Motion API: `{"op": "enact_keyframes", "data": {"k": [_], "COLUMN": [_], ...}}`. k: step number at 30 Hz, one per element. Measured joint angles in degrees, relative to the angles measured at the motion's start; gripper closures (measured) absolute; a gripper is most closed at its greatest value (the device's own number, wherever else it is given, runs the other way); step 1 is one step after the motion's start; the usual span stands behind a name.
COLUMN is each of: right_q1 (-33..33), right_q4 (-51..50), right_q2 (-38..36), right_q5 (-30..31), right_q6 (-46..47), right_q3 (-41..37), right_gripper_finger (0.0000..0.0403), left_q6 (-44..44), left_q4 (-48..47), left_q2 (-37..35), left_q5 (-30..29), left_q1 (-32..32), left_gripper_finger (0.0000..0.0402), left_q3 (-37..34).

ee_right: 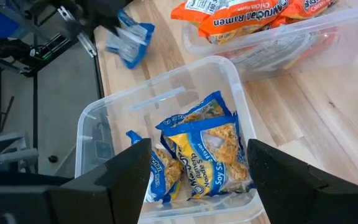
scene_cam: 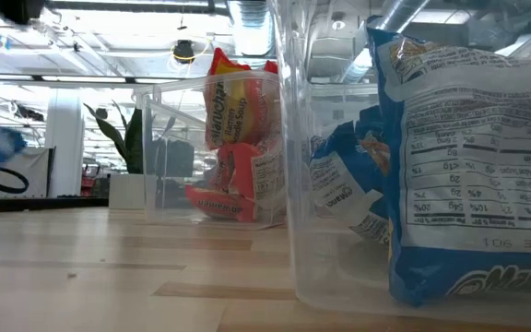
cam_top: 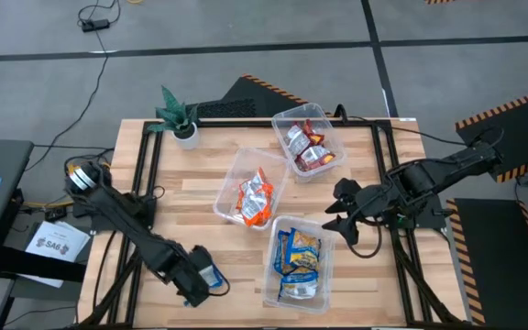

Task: Sort Maruchan noodles
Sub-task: Put the blue noodle pack into the bottom transparent bin

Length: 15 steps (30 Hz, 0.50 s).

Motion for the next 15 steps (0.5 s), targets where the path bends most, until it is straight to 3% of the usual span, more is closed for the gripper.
{"op": "enact_keyframes", "data": {"k": [8,15], "right_q1": [0.0,0.02], "right_q4": [-0.01,0.07], "right_q2": [0.01,0.01], "right_q5": [-0.04,-0.07], "right_q6": [-0.04,-0.88], "right_q3": [0.0,0.0], "right_gripper_finger": [0.0117,0.0117], "left_q6": [7.37,18.26], "left_q4": [-1.24,-4.77], "left_q2": [-13.86,-11.66], "left_q5": [1.81,2.78], "left_q1": [4.16,10.89], "left_gripper_finger": [0.0401,0.0401], "left_q3": [3.4,14.38]}}
